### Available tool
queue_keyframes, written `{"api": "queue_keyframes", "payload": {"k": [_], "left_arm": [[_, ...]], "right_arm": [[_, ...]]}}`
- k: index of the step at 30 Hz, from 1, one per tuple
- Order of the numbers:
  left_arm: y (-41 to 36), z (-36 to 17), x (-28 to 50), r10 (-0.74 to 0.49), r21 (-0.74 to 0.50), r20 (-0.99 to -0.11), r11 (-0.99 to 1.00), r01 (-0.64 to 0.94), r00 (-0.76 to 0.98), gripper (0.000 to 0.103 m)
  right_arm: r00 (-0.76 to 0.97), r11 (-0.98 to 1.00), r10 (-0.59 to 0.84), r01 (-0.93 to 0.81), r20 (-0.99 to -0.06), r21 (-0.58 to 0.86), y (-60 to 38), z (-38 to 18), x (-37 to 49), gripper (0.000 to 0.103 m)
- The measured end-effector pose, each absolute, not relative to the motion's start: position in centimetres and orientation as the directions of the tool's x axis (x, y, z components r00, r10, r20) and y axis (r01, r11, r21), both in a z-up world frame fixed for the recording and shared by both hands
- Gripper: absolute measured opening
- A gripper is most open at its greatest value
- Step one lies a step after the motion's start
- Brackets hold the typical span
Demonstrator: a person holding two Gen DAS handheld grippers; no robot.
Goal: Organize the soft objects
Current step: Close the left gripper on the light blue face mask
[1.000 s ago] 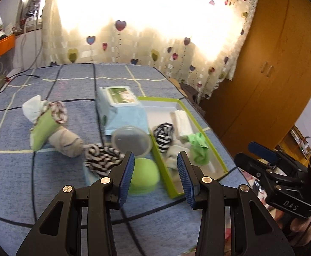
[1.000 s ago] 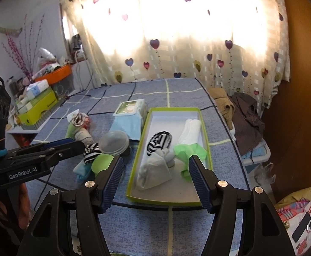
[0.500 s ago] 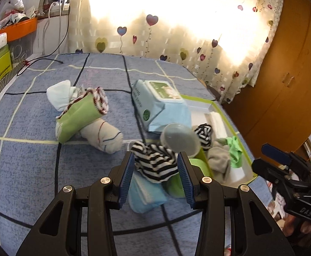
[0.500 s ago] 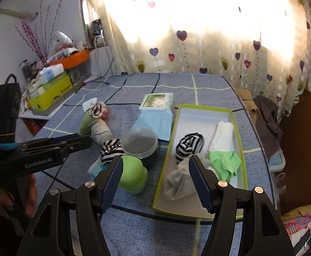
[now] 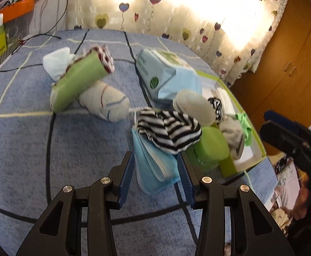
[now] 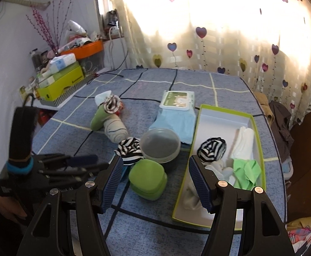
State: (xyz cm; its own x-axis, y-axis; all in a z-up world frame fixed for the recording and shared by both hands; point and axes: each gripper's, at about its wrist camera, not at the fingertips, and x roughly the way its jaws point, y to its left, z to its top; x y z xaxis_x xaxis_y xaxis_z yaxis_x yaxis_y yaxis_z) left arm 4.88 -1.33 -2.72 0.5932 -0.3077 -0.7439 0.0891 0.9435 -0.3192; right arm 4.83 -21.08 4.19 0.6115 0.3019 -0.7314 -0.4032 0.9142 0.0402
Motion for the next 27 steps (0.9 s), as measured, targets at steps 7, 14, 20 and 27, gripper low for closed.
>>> {"api": "queue_keyframes", "payload": {"k": [7, 14, 20, 27], "left_arm": [[-2.0, -4.5, 6.0, -0.336, -0.353, -0.775, 0.933, 0.075, 0.535, 0.043], [-1.8, -5.0, 6.5, -0.324, -0.352, -0.784, 0.935, 0.052, 0.529, 0.043], [-1.6, -5.8, 6.9, -0.285, -0.325, -0.799, 0.945, 0.017, 0.529, 0.037], [0.3, -5.5, 5.6, -0.244, -0.305, -0.789, 0.952, -0.015, 0.564, 0.020]], "right_arm": [[0.604, 0.903, 0.321, -0.427, -0.730, 0.044, -20.6, 4.2, 4.8, 0.064], [0.605, 0.905, 0.324, -0.422, -0.727, 0.052, -20.7, 4.2, 4.8, 0.064], [0.600, 0.903, 0.330, -0.425, -0.729, 0.059, -20.9, 4.0, 4.7, 0.064], [0.592, 0.898, 0.339, -0.436, -0.731, 0.063, -20.2, 3.6, 4.9, 0.064]]}}
